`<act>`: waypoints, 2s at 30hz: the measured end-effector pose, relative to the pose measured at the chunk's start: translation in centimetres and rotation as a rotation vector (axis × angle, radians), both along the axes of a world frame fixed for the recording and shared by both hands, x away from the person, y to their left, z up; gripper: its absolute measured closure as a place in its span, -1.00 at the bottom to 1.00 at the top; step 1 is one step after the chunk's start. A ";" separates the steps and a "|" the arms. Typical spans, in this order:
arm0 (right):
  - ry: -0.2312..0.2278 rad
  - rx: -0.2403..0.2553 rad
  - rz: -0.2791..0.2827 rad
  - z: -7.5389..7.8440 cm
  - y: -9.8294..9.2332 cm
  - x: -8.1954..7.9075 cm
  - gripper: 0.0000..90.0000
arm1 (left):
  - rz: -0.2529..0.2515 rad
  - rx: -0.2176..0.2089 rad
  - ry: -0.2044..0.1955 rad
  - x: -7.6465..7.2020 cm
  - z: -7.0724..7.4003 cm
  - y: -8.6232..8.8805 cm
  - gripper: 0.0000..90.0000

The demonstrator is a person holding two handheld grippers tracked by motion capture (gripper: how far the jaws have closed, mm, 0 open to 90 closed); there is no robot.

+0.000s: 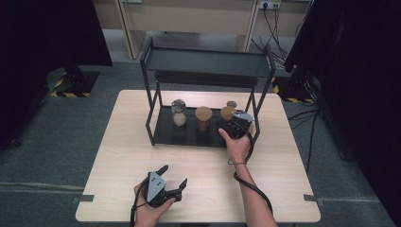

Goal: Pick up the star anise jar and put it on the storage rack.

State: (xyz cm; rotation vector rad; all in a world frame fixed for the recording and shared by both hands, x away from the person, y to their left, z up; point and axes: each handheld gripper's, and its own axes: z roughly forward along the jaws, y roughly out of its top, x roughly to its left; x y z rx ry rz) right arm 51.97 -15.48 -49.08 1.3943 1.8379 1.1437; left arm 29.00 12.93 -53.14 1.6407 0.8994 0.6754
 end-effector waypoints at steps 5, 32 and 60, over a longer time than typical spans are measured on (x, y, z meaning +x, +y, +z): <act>0.012 0.005 -0.013 0.1 -0.1 -0.4 -0.91 | 0.000 0.001 -0.001 0.0 0.0 0.0 -0.70; 0.009 0.005 0.025 0.1 -0.1 -3.1 -0.91 | -0.001 0.001 -0.001 0.0 0.0 -0.1 -0.70; -0.007 -0.031 0.091 0.5 -0.2 -6.0 -0.91 | 0.001 0.002 -0.002 0.0 0.0 -0.1 -0.69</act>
